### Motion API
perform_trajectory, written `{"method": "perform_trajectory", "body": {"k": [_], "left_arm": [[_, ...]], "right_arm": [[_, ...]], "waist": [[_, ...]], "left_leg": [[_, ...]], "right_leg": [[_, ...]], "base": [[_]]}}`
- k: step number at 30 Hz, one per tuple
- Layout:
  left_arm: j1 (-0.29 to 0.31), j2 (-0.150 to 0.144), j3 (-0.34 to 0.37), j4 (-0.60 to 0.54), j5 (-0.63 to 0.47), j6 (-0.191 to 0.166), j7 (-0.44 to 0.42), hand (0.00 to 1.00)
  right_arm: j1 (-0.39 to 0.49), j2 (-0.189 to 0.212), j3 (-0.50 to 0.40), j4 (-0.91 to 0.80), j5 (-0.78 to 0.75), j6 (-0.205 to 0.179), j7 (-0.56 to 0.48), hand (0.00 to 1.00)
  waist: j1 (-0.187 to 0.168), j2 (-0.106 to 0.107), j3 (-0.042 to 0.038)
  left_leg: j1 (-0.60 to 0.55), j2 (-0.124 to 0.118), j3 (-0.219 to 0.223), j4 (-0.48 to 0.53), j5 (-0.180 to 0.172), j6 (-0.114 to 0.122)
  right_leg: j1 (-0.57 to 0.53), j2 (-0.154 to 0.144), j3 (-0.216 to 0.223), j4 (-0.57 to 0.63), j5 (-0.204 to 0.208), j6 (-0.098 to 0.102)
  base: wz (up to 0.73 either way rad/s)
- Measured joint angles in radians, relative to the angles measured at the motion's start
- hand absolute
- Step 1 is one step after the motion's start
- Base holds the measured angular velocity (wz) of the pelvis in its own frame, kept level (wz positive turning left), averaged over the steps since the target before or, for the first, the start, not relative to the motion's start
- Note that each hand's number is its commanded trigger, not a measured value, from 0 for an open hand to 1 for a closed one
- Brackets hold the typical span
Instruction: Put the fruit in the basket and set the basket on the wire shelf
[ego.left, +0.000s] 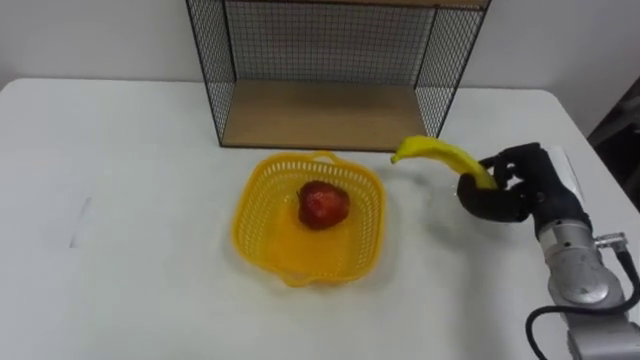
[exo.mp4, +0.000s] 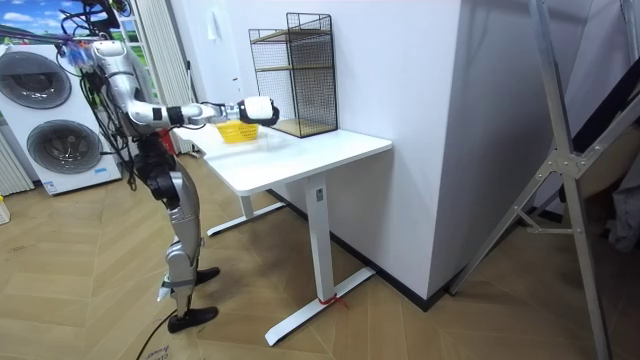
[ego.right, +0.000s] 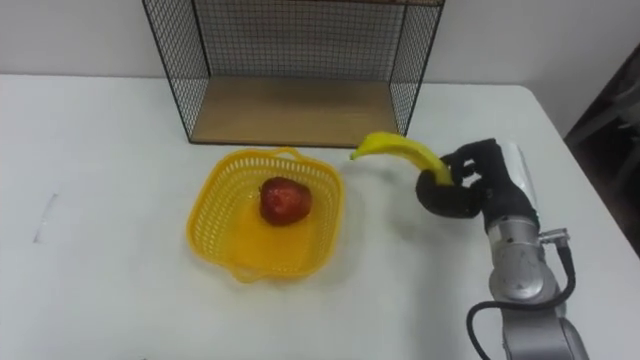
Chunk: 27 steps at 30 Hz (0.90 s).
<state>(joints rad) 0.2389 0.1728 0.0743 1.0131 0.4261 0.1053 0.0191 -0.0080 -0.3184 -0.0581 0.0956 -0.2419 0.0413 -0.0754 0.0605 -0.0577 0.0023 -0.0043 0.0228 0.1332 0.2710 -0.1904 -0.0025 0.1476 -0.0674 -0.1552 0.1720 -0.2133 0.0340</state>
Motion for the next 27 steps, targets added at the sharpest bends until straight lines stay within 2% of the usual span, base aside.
{"method": "perform_trajectory", "body": {"k": [14,17,18,22,27], "left_arm": [[0.000,-0.002,-0.020,0.016,0.002,-0.007,0.019,0.00],[-0.006,-0.001,-0.037,0.030,-0.002,-0.010,0.022,0.00],[-0.008,-0.001,-0.050,0.030,-0.002,-0.011,0.023,0.00],[-0.021,-0.001,-0.080,0.032,-0.002,-0.018,0.021,0.00],[-0.024,0.000,-0.092,0.038,-0.002,-0.018,0.007,0.00]], "right_arm": [[-0.015,0.001,0.020,-0.159,0.054,-0.009,-0.002,1.00],[-0.015,0.001,0.078,-0.228,0.050,-0.012,-0.002,1.00],[-0.015,0.001,0.112,-0.236,0.033,-0.027,0.000,1.00],[-0.012,0.001,0.191,-0.236,-0.038,-0.030,0.041,1.00],[-0.012,0.001,0.219,-0.236,-0.094,-0.029,0.095,1.00]], "waist": [[0.003,0.000,0.0012],[0.009,-0.002,0.0018],[0.012,-0.004,0.0021],[0.026,-0.011,0.0048],[0.026,-0.009,0.0061]], "left_leg": [[-0.002,0.001,0.001,-0.001,0.000,0.000],[0.004,0.002,0.004,0.000,0.000,0.000],[0.007,0.002,0.004,-0.001,0.000,0.000],[0.005,0.002,-0.001,0.002,0.000,0.000],[-0.006,0.001,-0.007,0.006,0.000,0.000]], "right_leg": [[-0.008,0.000,0.007,0.015,0.000,0.000],[-0.007,0.000,0.015,0.014,0.000,0.000],[-0.005,0.000,0.015,0.014,0.000,0.000],[-0.003,0.001,0.013,0.014,0.001,-0.001],[-0.006,0.001,0.005,0.014,0.002,0.000]], "base": [[-0.01],[-0.08],[0.00],[0.02],[0.05]]}}
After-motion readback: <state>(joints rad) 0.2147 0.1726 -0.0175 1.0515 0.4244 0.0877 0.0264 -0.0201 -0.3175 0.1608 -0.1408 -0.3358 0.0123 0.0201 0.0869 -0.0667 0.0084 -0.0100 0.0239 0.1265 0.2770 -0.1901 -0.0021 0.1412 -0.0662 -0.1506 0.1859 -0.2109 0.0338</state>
